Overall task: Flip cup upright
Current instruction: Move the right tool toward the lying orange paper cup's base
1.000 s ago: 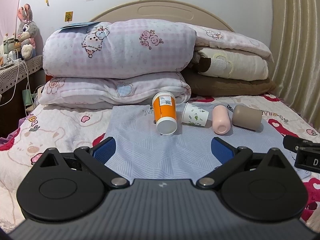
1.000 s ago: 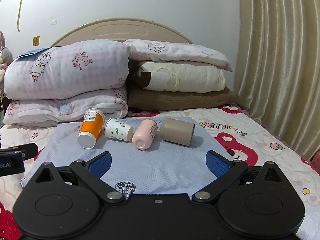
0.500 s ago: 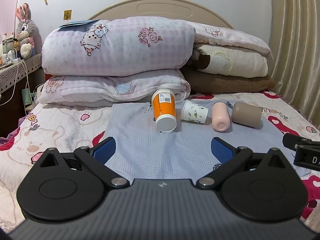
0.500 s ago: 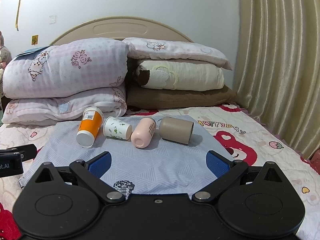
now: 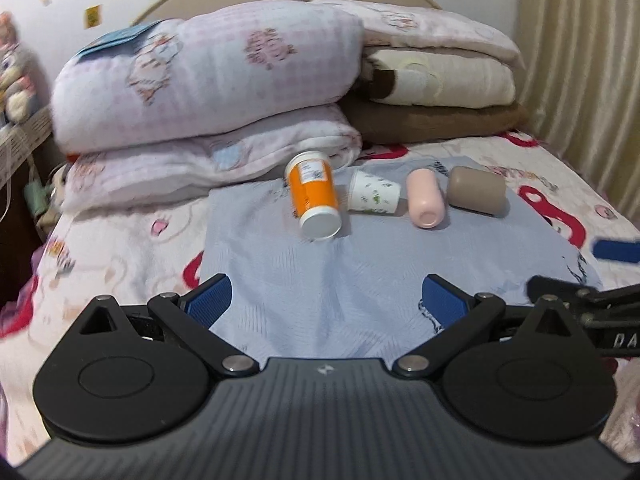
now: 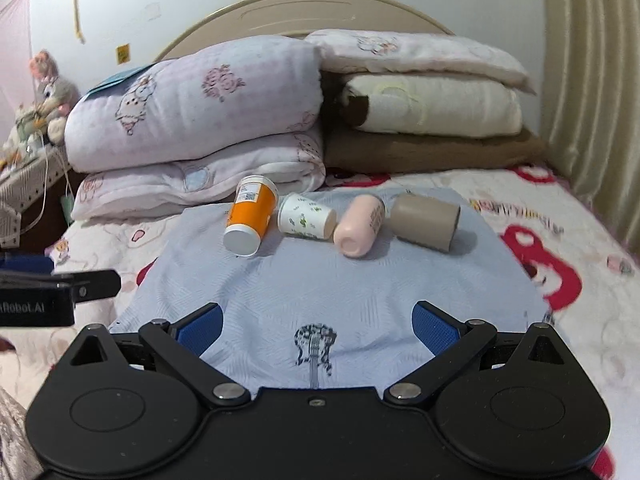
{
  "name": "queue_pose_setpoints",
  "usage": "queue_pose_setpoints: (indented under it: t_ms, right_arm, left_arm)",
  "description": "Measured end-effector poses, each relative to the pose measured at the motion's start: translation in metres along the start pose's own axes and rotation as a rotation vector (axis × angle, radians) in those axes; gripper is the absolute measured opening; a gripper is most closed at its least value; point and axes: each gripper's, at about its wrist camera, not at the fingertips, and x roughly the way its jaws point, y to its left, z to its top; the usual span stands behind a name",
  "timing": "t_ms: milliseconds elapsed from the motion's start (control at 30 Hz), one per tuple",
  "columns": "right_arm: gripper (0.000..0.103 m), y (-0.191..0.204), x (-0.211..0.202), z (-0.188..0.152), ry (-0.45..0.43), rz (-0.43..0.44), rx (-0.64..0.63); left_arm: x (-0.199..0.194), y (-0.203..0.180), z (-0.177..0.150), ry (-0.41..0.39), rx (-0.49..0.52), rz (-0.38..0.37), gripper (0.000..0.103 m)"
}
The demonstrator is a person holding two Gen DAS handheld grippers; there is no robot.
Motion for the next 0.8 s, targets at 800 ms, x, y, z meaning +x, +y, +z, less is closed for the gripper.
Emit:
queue_pose_setpoints:
  t_ms: [800]
  right_arm:
    - [0.100,0.070,0.184,0.085,0.096,0.340,-0.210]
  left_arm:
    - [0.189,0.073,0.095,0.123,-0.139,-0.066,0.100]
